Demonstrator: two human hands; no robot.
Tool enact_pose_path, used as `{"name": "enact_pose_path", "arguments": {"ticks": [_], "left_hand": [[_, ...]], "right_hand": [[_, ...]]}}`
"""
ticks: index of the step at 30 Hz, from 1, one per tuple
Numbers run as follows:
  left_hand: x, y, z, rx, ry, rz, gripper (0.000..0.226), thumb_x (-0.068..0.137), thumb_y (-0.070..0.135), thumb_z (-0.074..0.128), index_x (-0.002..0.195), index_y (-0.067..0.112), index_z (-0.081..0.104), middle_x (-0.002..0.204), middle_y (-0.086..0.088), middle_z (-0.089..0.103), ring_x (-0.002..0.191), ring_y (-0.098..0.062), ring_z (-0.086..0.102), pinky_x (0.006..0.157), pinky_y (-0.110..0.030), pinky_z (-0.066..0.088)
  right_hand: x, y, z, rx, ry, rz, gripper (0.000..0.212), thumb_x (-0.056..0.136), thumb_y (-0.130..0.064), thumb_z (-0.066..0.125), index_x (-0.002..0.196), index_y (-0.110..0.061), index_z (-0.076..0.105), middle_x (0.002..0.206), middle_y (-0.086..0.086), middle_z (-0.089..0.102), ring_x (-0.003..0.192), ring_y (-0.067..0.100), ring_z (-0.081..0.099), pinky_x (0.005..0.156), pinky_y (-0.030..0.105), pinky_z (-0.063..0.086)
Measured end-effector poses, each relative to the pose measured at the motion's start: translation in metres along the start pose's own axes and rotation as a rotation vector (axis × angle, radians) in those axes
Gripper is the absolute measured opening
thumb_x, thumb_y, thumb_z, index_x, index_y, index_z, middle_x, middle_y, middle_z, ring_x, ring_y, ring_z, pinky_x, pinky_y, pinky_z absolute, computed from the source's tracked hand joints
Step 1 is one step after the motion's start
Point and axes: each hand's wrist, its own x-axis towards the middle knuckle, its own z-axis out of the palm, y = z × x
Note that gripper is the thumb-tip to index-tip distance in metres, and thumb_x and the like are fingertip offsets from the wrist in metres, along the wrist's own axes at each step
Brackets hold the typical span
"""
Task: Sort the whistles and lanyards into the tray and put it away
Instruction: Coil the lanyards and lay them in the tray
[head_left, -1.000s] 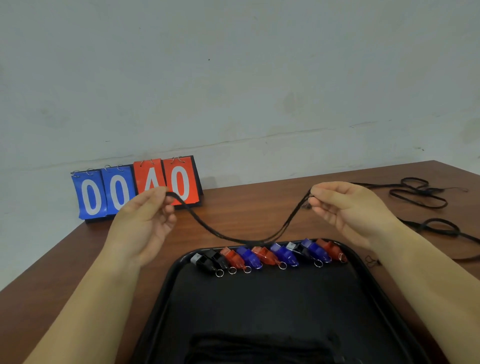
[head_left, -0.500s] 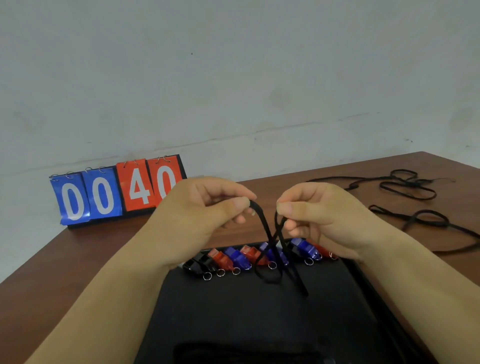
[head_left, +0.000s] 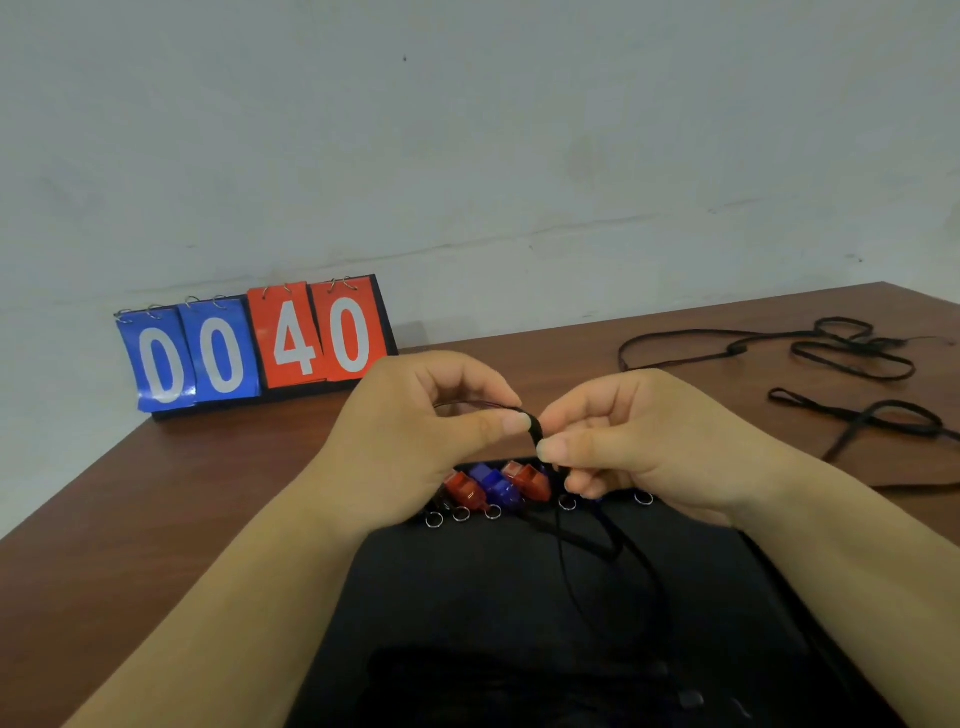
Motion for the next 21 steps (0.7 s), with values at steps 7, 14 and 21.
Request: {"name": "enact_pose_path", "arguments": {"ticks": [7, 14, 21], "left_hand": [[-0.002, -0.002, 0.003, 0.043, -0.029, 0.023, 0.014, 0.088, 0.015, 0.077, 0.092, 0.028, 0.081, 0.089, 0.011, 0.079, 0.087, -0.008, 0.075, 0.081, -0.029, 0.061], [-0.004, -0.002, 0.005, 0.006, -0.077, 0.037, 0.017, 0.09, 0.008, 0.074, 0.096, 0.022, 0.081, 0.089, 0.008, 0.079, 0.086, -0.009, 0.075, 0.075, -0.018, 0.057], [0.001, -0.012, 0.005, -0.213, -0.136, -0.154, 0.038, 0.082, 0.027, 0.072, 0.119, 0.027, 0.06, 0.112, 0.007, 0.076, 0.105, -0.008, 0.071, 0.089, -0.031, 0.053]], "right_hand": [[0.0, -0.001, 0.0, -0.008, 0.005, -0.005, 0.022, 0.081, -0.008, 0.08, 0.103, -0.008, 0.074, 0.076, 0.009, 0.076, 0.06, 0.012, 0.069, 0.058, 0.022, 0.057], [0.0, -0.001, -0.001, -0.029, -0.012, -0.008, 0.011, 0.083, -0.01, 0.08, 0.092, -0.009, 0.076, 0.072, 0.008, 0.074, 0.061, 0.013, 0.069, 0.059, 0.022, 0.057], [-0.002, -0.008, -0.007, 0.151, 0.049, -0.105, 0.02, 0.068, -0.014, 0.08, 0.084, -0.006, 0.071, 0.067, 0.01, 0.068, 0.053, 0.011, 0.064, 0.052, 0.02, 0.054]]}}
